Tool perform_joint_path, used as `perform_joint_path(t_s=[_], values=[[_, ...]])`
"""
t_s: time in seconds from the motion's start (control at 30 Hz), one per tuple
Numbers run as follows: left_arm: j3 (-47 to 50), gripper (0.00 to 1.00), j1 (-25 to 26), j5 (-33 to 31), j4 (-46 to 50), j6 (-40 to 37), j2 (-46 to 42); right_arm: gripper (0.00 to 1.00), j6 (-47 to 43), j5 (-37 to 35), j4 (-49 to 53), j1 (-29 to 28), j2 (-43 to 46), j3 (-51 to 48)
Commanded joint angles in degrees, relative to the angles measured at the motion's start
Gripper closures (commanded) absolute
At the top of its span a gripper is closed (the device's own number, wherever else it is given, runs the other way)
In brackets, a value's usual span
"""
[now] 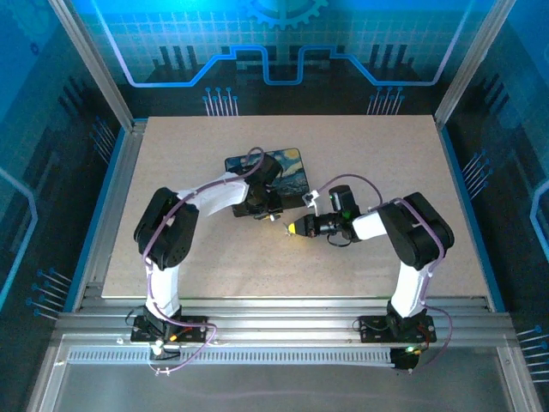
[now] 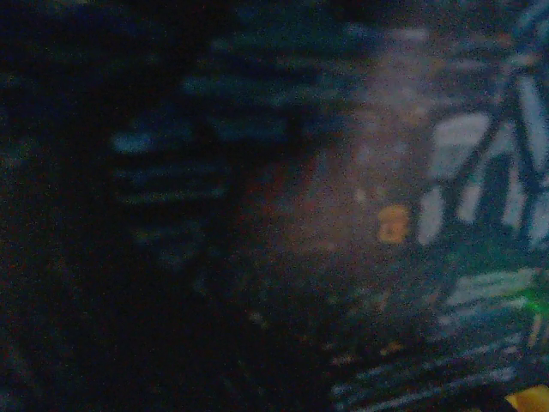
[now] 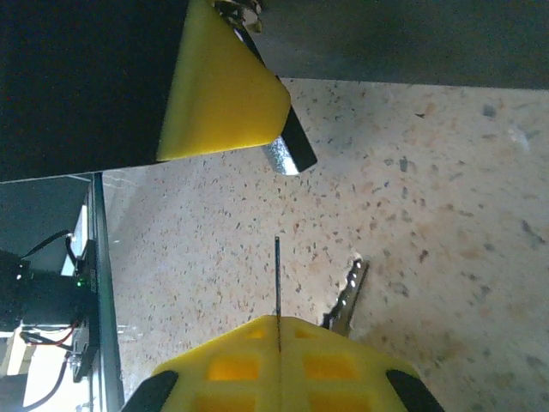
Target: Unlock the padlock with the key
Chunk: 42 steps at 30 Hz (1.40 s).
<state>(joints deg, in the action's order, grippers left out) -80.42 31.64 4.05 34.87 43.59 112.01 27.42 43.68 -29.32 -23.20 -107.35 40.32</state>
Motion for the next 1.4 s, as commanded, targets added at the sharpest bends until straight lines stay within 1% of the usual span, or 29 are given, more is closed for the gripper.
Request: perform_joint_path(t_s=[0.0,0.07,0.17,0.43,0.8,1.17,1.37], values=[[0.7,0.95,-0.82,4.52,0.46,0.79,-1.97,1.0,1.01,-0.25,-4.42,-1.41,-2.78,1.73],[1.2,0.94,-1.37,6.01,-0.01,1.5,-1.8,1.0,2.2,0.4,-7.06,-1.66,-4.32,1.95],[2.14,0.94,-2.14,7.53,-0.88,2.4,-2.03,1.0,2.73,-0.5,-8.5,-2.32,-5.32,2.05],[3.24,0.95,-3.35,10.56,-1.99,3.5,-2.15,1.0,4.37,-1.85,-14.18,-2.54,-5.8,0.59],[4.23,0.96,-4.72,14.33,-3.22,4.91,-2.54,1.0,5.87,-4.48,-18.99,-2.09,-6.58,-0.84],[5.16,0.96,-5.25,15.44,-3.85,5.71,-2.76,1.0,6.07,-5.5,-23.27,-2.23,-6.55,-1.56],[5.63,0.96,-5.63,15.57,-4.31,6.17,-2.86,1.0,5.85,-5.21,-22.41,-2.64,-7.17,-0.81]])
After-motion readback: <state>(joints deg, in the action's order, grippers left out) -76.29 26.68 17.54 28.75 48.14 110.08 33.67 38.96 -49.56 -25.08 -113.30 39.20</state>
